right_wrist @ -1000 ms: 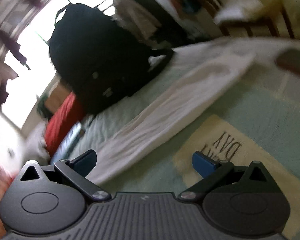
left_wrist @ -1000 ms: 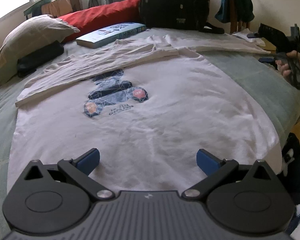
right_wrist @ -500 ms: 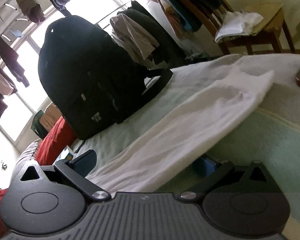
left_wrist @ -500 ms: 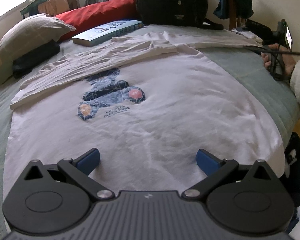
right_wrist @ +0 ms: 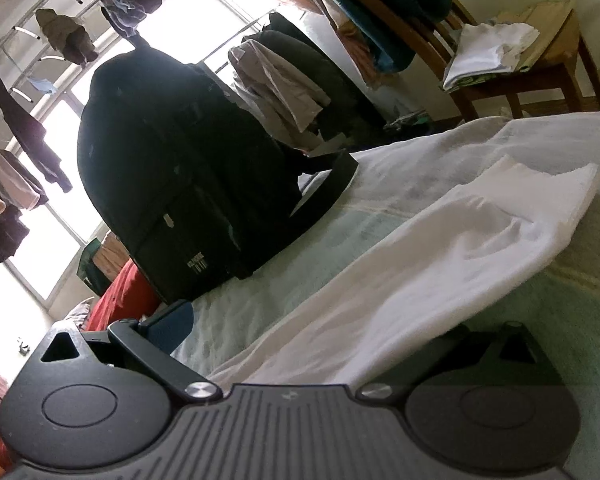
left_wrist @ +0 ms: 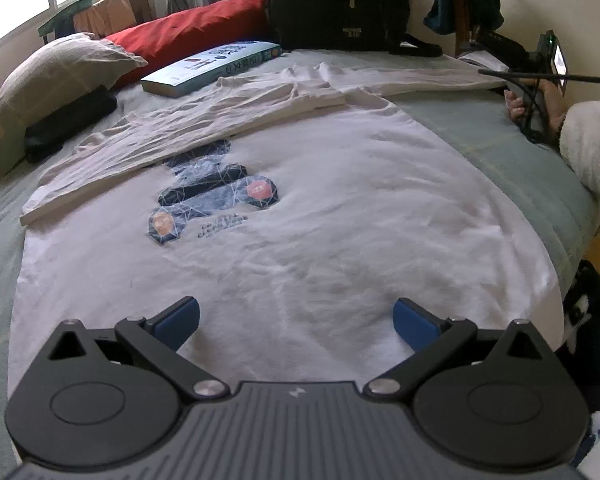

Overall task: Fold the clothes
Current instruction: 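Grasp the sleeve cuff with the right gripper and lift it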

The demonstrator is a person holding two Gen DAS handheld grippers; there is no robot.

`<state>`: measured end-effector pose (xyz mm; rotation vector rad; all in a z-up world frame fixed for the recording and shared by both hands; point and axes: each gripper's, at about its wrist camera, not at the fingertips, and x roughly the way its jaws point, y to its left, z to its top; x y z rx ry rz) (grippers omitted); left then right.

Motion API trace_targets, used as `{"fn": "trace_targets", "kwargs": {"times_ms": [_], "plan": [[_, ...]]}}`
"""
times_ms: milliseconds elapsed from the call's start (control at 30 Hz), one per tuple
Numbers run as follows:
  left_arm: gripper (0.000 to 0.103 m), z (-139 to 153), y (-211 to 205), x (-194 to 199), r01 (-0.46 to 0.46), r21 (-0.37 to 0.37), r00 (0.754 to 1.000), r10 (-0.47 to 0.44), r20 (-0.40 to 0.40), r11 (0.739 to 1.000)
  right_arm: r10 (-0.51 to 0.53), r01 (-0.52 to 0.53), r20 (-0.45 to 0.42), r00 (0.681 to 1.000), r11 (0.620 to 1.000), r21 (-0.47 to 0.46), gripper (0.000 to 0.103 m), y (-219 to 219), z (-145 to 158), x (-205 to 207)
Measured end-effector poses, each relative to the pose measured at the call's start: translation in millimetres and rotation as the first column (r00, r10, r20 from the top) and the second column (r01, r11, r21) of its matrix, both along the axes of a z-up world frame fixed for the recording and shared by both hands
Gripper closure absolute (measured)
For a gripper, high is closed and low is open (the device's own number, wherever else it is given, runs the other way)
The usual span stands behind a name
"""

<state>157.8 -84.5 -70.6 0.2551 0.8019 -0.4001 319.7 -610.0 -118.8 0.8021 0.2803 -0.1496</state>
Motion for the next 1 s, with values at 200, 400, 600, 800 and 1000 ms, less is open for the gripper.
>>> {"fn": "trace_targets", "kwargs": {"times_ms": [200,400,600,800,1000], "plan": [[0.001,2,2,-3,0.0,-0.009,1.0,0.0,0.006,1.0,0.004,-0.004,-0.006,1.0,1.0,-0.002,0.0,-2,3,4],[0.001,6,9,-8,-0.009,-0.03,1.0,0.01,0.02,1.0,0.054,-0.054,-0.006,0.999,0.999,-0.004,0.0,3,17,7],[0.001,10,15,-13,-0.008,-0.048,0.999,0.009,0.032,0.999,0.074,-0.074,0.005,0.997,0.997,-0.023,0.0,16,35,6],[0.001,15,21,-22,0.002,-0.051,1.0,-0.001,0.025,0.999,0.113,-0.113,-0.008,0.994,0.992,-0.059,0.0,43,61,8],[0.001,21,30,-35,0.02,-0.061,1.0,-0.018,0.025,0.998,0.158,-0.16,-0.031,0.987,0.984,-0.084,0.0,78,80,14]]}}
